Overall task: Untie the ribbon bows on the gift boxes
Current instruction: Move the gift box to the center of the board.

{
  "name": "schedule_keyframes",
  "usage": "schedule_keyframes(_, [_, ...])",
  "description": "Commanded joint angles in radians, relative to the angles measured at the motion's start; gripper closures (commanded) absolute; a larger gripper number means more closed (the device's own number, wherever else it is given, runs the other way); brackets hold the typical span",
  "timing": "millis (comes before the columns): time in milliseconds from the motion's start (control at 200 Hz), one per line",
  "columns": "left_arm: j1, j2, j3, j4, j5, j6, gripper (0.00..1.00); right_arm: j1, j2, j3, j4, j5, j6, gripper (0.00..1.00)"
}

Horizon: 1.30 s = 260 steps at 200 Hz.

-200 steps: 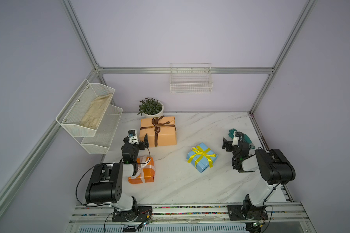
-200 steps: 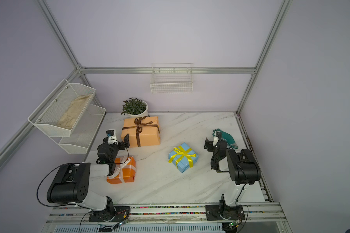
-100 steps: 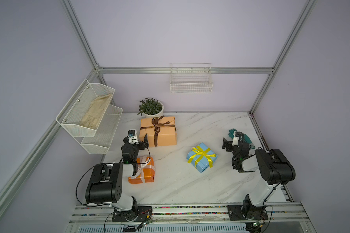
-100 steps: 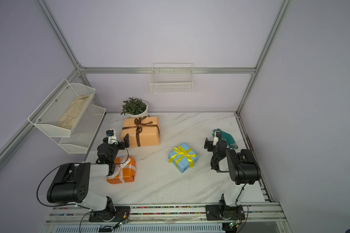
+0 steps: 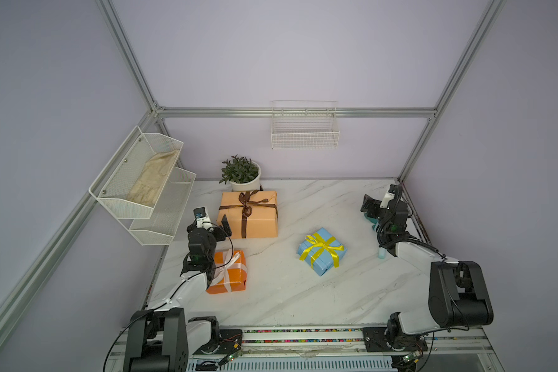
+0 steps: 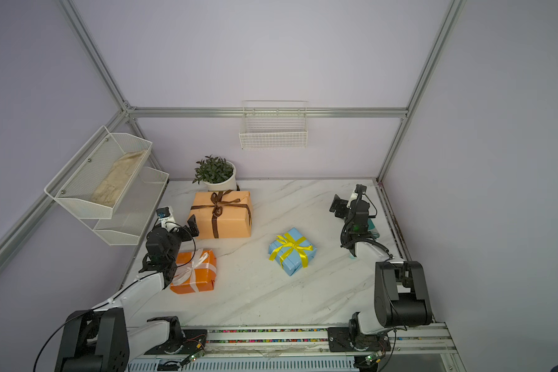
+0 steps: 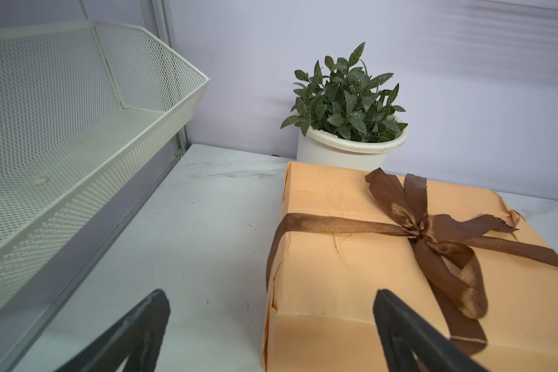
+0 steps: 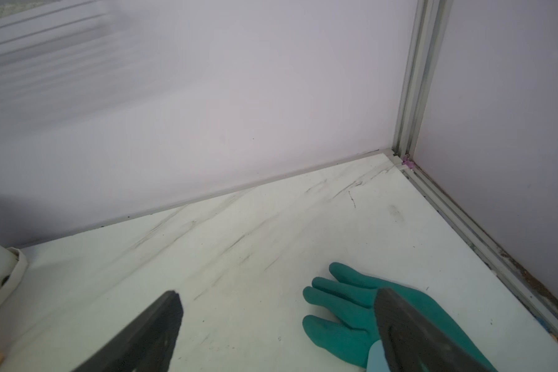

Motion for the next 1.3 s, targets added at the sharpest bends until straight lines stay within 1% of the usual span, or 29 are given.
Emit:
schedule_keyframes(0, [-0.025,-0.059,0.100,-0.250,-0.008,-0.148,0.00,0.006,-0.047,0.081,-0.346,-0.087,0.185,0.06])
schedule_keyframes(60, [-0.031,-0.085,0.113,-0.337,0.050,-0.248,0.00,0.007,-0.066,0.100,-0.429,-0.184,0.196,0.11])
schedule_keyframes(110, [-0.048,-0.104,0.123,-0.412,0.112,-0.284,0.00,0.007,-0.081,0.107,-0.488,-0.241,0.211,0.15])
schedule_keyframes(175, [-0.097,-0.136,0.127,-0.502,0.130,-0.327,0.00,0.007,-0.088,0.098,-0.545,-0.312,0.238,0.18])
schedule_keyframes(205, [-0.122,-0.159,0.116,-0.519,0.135,-0.347,0.00,0.006,-0.123,0.087,-0.562,-0.346,0.257,0.19])
schedule_keyframes(290, [-0.189,-0.210,0.082,-0.531,0.161,-0.419,0.00,0.014,-0.151,0.039,-0.580,-0.457,0.305,0.21])
schedule_keyframes(410, [-0.286,-0.231,0.061,-0.537,0.190,-0.563,0.02,0.040,-0.154,-0.015,-0.606,-0.577,0.318,0.21])
schedule_keyframes(480, [-0.367,-0.207,0.067,-0.531,0.187,-0.629,0.03,0.051,-0.152,-0.059,-0.566,-0.651,0.337,0.24])
schedule_keyframes(580, [-0.501,-0.142,0.101,-0.497,0.176,-0.662,0.03,0.083,-0.144,-0.109,-0.505,-0.717,0.365,0.25])
schedule_keyframes(625, [-0.548,-0.105,0.123,-0.480,0.174,-0.682,0.03,0.102,-0.136,-0.120,-0.487,-0.737,0.374,0.25])
schedule_keyframes(685, [-0.601,-0.057,0.137,-0.424,0.183,-0.698,0.03,0.133,-0.131,-0.129,-0.477,-0.740,0.381,0.26])
schedule_keyframes(810, [-0.674,0.044,0.160,-0.339,0.208,-0.706,0.02,0.187,-0.123,-0.146,-0.454,-0.739,0.404,0.27])
schedule_keyframes(975, [-0.705,0.174,0.173,-0.220,0.296,-0.740,0.02,0.274,-0.099,-0.140,-0.375,-0.746,0.478,0.27])
schedule_keyframes(1015, [-0.707,0.197,0.181,-0.211,0.303,-0.740,0.02,0.287,-0.073,-0.129,-0.387,-0.724,0.475,0.26])
schedule_keyframes(1085, [-0.709,0.223,0.193,-0.208,0.303,-0.726,0.02,0.291,-0.076,-0.108,-0.445,-0.662,0.457,0.26])
schedule_keyframes(1185, [-0.706,0.236,0.202,-0.217,0.280,-0.689,0.02,0.291,-0.088,-0.052,-0.613,-0.522,0.398,0.27])
schedule_keyframes(1200, [-0.707,0.237,0.203,-0.221,0.274,-0.686,0.02,0.292,-0.114,-0.045,-0.638,-0.503,0.391,0.27])
schedule_keyframes(1295, [-0.701,0.234,0.212,-0.242,0.242,-0.658,0.01,0.294,-0.167,-0.003,-0.764,-0.420,0.371,0.27])
